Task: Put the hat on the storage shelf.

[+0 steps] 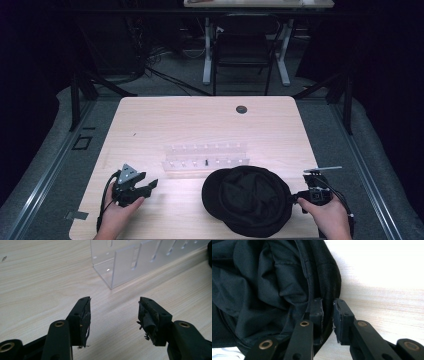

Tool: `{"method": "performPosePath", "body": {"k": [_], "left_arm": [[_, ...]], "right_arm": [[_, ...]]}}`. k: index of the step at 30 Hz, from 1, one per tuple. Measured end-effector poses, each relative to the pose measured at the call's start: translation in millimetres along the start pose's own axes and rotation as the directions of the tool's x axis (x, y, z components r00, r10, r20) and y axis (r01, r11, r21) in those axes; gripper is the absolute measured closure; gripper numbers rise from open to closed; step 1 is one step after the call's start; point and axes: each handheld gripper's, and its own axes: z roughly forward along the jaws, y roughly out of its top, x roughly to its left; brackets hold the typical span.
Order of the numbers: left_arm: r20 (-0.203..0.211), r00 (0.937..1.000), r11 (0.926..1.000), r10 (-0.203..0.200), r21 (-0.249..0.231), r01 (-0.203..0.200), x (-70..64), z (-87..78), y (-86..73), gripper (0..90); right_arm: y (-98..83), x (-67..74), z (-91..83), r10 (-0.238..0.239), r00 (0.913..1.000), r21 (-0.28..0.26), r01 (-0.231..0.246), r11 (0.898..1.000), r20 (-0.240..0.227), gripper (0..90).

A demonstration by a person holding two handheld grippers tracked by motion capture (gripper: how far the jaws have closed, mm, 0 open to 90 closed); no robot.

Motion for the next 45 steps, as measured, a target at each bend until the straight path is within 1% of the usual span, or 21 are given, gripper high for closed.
{"method": "performPosePath", "body": {"k": [4, 6, 7, 10, 11, 12, 13, 15, 16, 18, 20, 22, 24, 28, 33, 35, 37, 38, 39, 42, 45], "left_arm": [[0.000, 1.0000, 1.0000, 0.001, 0.000, -0.001, -0.5, 0.4, 0.0, 44.1], [0.000, 1.0000, 1.0000, 0.004, 0.001, -0.004, -0.4, 0.4, 0.0, 44.1], [0.000, 1.0000, 1.0000, 0.000, -0.001, 0.000, -0.8, 0.5, 0.0, 44.1], [0.000, 1.0000, 1.0000, 0.003, 0.000, -0.003, -0.6, 0.5, 0.1, 44.1], [0.000, 1.0000, 1.0000, 0.006, 0.001, -0.006, -0.4, 0.5, 0.1, 44.1], [0.000, 1.0000, 1.0000, 0.006, 0.001, -0.006, -0.4, 0.5, 0.1, 44.0], [0.000, 1.0000, 1.0000, 0.006, 0.002, -0.006, -0.4, 0.6, 0.1, 44.1], [-0.002, 1.0000, 1.0000, 0.002, 0.002, -0.002, -0.9, 0.4, 0.1, 44.1], [-0.001, 1.0000, 1.0000, 0.003, 0.000, -0.003, -0.9, 0.6, 0.1, 44.1], [-0.001, 1.0000, 1.0000, 0.006, 0.001, -0.006, -0.7, 0.6, 0.2, 44.1], [-0.001, 1.0000, 1.0000, 0.005, -0.001, -0.005, -0.8, 0.7, 0.2, 44.1], [-0.001, 1.0000, 1.0000, 0.004, -0.003, -0.004, -1.0, 0.8, 0.2, 44.1], [-0.001, 1.0000, 1.0000, 0.006, -0.002, -0.006, -1.1, 0.9, 0.2, 44.1], [-0.001, 1.0000, 1.0000, 0.006, -0.001, -0.006, -1.0, 1.2, 0.3, 44.1], [-0.001, 1.0000, 1.0000, 0.006, -0.002, -0.006, -1.1, 1.3, 0.3, 44.0], [-0.001, 1.0000, 1.0000, 0.005, -0.002, -0.005, -1.0, 1.3, 0.3, 44.1], [-0.002, 1.0000, 1.0000, 0.005, -0.001, -0.005, -1.0, 1.3, 0.3, 44.1], [-0.002, 1.0000, 1.0000, 0.005, -0.002, -0.005, -1.1, 1.3, 0.3, 44.1], [-0.002, 1.0000, 1.0000, 0.005, -0.002, -0.005, -1.1, 1.3, 0.3, 44.1], [-0.001, 1.0000, 1.0000, 0.008, -0.001, -0.008, -1.1, 1.5, 0.4, 44.1], [-0.001, 1.0000, 1.0000, 0.008, -0.002, -0.008, -1.1, 1.5, 0.4, 44.1]], "right_arm": [[-0.2, -2.6, 3.4, 0.018, 0.9998, 0.011, -0.018, 1.000, -0.011, 78.7], [-0.3, -2.5, 5.6, 0.035, 0.9992, 0.001, -0.035, 0.999, -0.020, 79.0], [0.3, -3.6, 5.9, 0.027, 0.9993, 0.016, -0.027, 1.000, -0.026, 79.0], [0.6, -4.5, 6.7, 0.023, 0.9996, 0.025, -0.023, 0.999, -0.016, 78.7], [0.2, -2.3, 9.8, 0.055, 0.9984, 0.007, -0.055, 0.998, -0.015, 78.6], [0.2, -2.3, 9.8, 0.055, 0.9984, 0.007, -0.055, 0.998, -0.015, 78.6], [0.9, -3.9, 11.3, 0.040, 0.9989, 0.027, -0.039, 0.999, -0.022, 78.6], [1.1, -5.1, 11.5, 0.027, 0.9994, 0.039, -0.027, 0.999, -0.019, 78.7], [1.9, -4.7, 13.8, 0.042, 0.9987, 0.038, -0.041, 0.998, -0.027, 78.6], [3.4, -6.1, 13.8, 0.029, 0.9992, 0.053, -0.028, 0.998, -0.025, 77.6], [3.9, -6.4, 13.8, 0.027, 0.9994, 0.054, -0.026, 0.998, -0.020, 77.1], [5.9, -6.3, 14.3, 0.037, 0.9988, 0.043, -0.036, 0.998, -0.032, 76.5], [7.7, -6.9, 13.7, 0.020, 0.9996, 0.055, -0.019, 0.998, -0.021, 76.4], [10.5, -5.8, 15.0, 0.017, 0.9996, 0.042, -0.016, 0.999, -0.024, 75.7], [12.6, -7.3, 17.9, 0.017, 0.9993, 0.058, -0.015, 0.998, -0.032, 76.4], [12.7, -7.3, 20.0, 0.024, 0.9991, 0.064, -0.022, 0.998, -0.035, 77.3], [13.1, -8.3, 20.7, 0.014, 0.9991, 0.081, -0.011, 0.997, -0.040, 78.3], [13.4, -8.7, 21.1, 0.015, 0.9985, 0.087, -0.010, 0.996, -0.052, 81.1], [13.7, -9.2, 20.6, 0.009, 0.9989, 0.100, -0.004, 0.995, -0.046, 81.9], [13.8, -8.5, 21.6, 0.029, 0.9975, 0.100, -0.022, 0.995, -0.065, 83.9], [13.8, -8.8, 22.0, 0.033, 0.9970, 0.100, -0.026, 0.995, -0.070, 84.5]]}}
